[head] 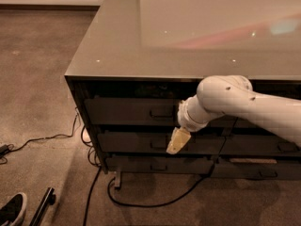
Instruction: Open top drawer
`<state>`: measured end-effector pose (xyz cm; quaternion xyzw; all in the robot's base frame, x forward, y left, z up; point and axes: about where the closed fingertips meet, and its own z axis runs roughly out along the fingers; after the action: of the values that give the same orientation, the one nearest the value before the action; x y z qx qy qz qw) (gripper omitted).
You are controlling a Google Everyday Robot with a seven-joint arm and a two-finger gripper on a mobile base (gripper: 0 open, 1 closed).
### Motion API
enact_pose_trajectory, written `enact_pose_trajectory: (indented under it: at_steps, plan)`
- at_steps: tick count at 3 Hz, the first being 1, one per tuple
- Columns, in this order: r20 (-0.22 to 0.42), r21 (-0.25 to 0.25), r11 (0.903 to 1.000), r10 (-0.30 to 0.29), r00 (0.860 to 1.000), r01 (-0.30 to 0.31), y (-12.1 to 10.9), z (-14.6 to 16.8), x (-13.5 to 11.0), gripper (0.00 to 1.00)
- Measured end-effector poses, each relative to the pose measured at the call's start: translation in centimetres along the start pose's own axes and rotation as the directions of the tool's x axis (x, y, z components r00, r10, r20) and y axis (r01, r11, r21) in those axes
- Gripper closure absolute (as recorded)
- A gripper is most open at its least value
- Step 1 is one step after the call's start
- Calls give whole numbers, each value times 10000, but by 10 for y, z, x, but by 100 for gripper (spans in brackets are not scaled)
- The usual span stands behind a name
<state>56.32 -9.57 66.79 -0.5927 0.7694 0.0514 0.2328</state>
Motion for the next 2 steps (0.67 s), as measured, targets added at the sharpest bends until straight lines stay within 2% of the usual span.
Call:
enact_pose_trajectory:
  at_steps: [2]
  plan:
    - [-506,1139,9935,133,9986,-74,-24,23,13,0]
